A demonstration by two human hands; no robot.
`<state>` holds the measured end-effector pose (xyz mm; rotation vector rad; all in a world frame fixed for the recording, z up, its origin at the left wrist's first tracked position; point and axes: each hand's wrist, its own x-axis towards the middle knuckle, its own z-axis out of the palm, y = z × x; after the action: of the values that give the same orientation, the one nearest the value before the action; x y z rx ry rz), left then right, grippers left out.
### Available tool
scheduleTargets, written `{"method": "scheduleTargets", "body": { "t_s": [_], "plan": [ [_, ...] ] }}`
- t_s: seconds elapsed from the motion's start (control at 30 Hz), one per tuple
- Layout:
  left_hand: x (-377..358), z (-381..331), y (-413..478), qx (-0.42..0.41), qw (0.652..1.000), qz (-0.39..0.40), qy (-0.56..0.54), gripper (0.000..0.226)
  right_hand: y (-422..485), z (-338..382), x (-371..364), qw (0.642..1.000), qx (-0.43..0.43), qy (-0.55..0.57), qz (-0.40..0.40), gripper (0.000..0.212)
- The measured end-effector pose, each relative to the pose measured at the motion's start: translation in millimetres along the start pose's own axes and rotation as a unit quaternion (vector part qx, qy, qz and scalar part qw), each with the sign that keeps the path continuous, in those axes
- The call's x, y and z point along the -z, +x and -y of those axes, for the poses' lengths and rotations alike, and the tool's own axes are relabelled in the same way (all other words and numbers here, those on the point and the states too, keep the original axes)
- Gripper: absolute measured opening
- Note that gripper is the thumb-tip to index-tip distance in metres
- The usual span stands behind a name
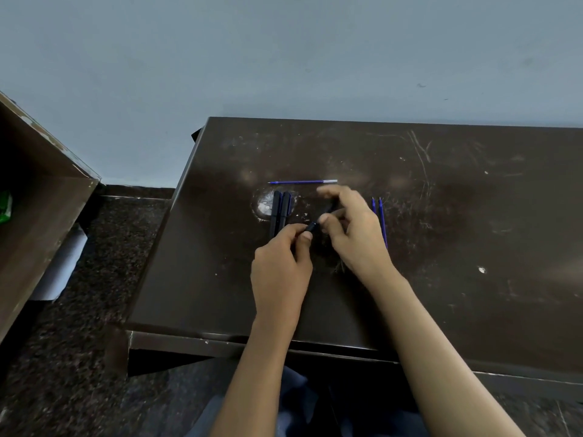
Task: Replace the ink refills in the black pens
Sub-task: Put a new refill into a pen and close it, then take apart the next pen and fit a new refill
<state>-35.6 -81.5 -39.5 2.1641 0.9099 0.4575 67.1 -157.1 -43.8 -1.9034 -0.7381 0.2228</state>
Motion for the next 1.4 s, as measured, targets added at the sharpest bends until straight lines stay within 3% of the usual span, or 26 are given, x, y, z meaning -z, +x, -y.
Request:
{"method": "scheduleTargets", "body": {
  "t_s": [0.1, 0.23, 0.43, 0.8, 1.17, 1.4],
  "plan": [
    [-13, -13, -3, 0.039, 0.992, 0.061, -0.099, 0.019, -2, -1, 7, 0.994, -0.094, 0.055, -0.028, 0.050],
    [-19, -12, 0, 0.027, 0.991, 0.076, -0.103, 0.021, -2, -5, 8, 0.984, -0.159, 0.068, -0.050, 0.036],
    [-22, -11, 0, -0.021, 0.994, 0.108, -0.001, 0.041, 3, -17, 3, 0.985, -0.147, -0.012, -0.088, 0.024],
    [-20, -6, -1, -0.042, 0.980, 0.191, 0.033, 0.085, 5, -25, -6, 0.983, -0.125, -0.102, -0.090, 0.025],
    [-19, -6, 0, -0.076, 0.980, 0.179, 0.038, 0.069, 7, -26, -4, 0.984, -0.116, -0.110, -0.076, 0.034],
    [-20, -5, 0, -0.070, 0.981, 0.177, 0.041, 0.074, 7, -27, -4, 0.984, -0.112, -0.118, -0.075, 0.034]
  ]
}}
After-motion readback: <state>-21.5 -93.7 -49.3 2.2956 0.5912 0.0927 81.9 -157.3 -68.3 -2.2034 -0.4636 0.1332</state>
